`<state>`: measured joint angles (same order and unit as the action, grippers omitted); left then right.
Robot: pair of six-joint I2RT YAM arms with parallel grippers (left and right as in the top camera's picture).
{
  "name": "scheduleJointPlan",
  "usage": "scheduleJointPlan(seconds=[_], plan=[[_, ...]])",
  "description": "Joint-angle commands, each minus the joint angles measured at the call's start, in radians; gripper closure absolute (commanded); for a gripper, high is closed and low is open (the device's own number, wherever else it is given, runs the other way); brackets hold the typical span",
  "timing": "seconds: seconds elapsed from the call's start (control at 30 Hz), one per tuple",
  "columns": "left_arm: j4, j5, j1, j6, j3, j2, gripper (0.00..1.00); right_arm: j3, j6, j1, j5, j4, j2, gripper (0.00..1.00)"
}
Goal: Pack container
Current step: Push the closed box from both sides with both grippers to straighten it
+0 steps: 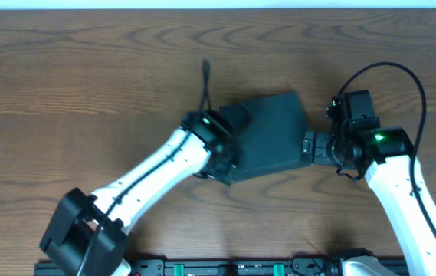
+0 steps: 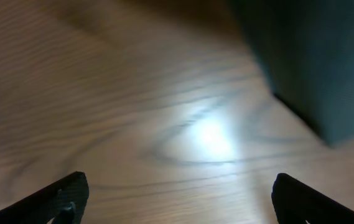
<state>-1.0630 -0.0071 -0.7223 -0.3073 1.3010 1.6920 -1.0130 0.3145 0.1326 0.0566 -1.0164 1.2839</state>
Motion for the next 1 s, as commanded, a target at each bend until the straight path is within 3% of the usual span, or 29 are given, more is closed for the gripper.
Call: scheduleJointPlan(seconds=[0.0, 0.17, 0.3, 0.63, 0.97], plan=[[-0.032, -0.018, 0.087, -0.018, 0.002, -0.021, 0.05, 0.003, 0.06, -0.06, 0.029, 0.013, 0.009, 0.01], [-0.015, -0.01, 0.191, -0.011, -0.003, -0.019, 0.05, 0.003, 0.054, -0.174, 0.019, 0.019, 0.018, 0.01], [0.098, 0.06, 0.238, 0.016, -0.003, -0.004, 0.05, 0.003, 0.043, -0.213, 0.002, 0.022, 0.068, 0.01], [0.252, 0.089, 0.246, 0.01, -0.002, 0.13, 0.05, 0.003, 0.035, -0.21, -0.039, 0.082, 0.285, 0.01], [0.371, 0.185, 0.246, -0.007, -0.002, 0.219, 0.05, 0.004, -0.024, -0.209, -0.138, 0.077, 0.3, 0.01]])
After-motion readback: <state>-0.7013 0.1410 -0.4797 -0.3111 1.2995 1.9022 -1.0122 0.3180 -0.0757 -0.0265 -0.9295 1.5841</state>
